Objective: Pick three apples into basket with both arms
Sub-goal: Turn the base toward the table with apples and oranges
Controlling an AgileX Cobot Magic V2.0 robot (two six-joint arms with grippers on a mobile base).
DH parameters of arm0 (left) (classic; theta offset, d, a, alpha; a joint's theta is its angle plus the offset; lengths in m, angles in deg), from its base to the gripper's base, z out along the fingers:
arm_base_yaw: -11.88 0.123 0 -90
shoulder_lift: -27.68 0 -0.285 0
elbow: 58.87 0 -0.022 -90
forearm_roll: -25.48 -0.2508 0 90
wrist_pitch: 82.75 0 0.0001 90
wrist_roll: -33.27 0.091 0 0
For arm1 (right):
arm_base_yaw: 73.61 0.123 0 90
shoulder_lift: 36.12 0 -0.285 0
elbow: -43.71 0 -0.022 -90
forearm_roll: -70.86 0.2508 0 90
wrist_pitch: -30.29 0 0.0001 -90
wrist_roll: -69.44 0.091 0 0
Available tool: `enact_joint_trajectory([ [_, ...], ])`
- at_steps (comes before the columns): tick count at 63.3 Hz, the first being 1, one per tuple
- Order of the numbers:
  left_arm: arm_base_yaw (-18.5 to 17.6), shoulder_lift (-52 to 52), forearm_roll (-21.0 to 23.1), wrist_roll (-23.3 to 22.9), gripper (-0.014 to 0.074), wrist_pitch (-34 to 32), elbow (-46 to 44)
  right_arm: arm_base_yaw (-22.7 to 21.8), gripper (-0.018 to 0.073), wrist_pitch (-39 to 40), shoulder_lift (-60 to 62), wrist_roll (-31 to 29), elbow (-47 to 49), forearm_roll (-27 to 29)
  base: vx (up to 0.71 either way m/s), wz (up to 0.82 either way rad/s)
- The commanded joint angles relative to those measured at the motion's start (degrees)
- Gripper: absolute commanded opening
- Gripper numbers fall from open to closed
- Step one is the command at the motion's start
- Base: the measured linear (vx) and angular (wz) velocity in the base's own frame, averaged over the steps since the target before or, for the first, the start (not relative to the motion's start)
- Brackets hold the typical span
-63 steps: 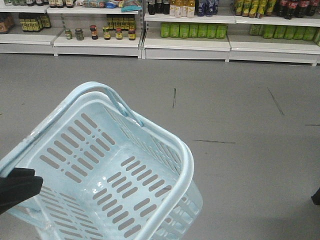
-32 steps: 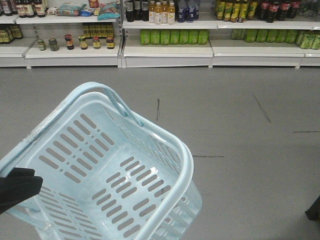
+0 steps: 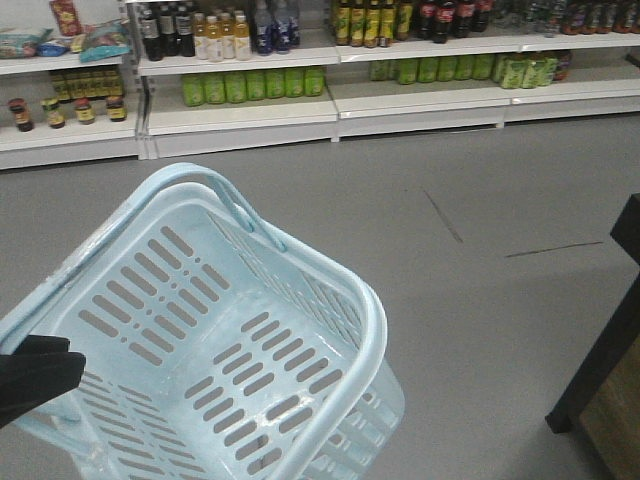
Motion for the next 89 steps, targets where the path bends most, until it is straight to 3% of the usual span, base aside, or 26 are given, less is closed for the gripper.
enact_joint_trajectory([
  [1, -0.12, -0.29, 2.89, -0.66, -0.0006, -4.96, -1.7, -0.26, -0.0007, 4.4, 0.79, -0.03, -0.81, -0.8, 0.21, -0.51],
  [89, -0.12, -0.29, 2.89, -0.66, -0.0006, -4.96, -1.7, -0.26, -0.0007, 4.46, 0.79, -0.03, -0.81, -0.8, 0.15, -0.56],
])
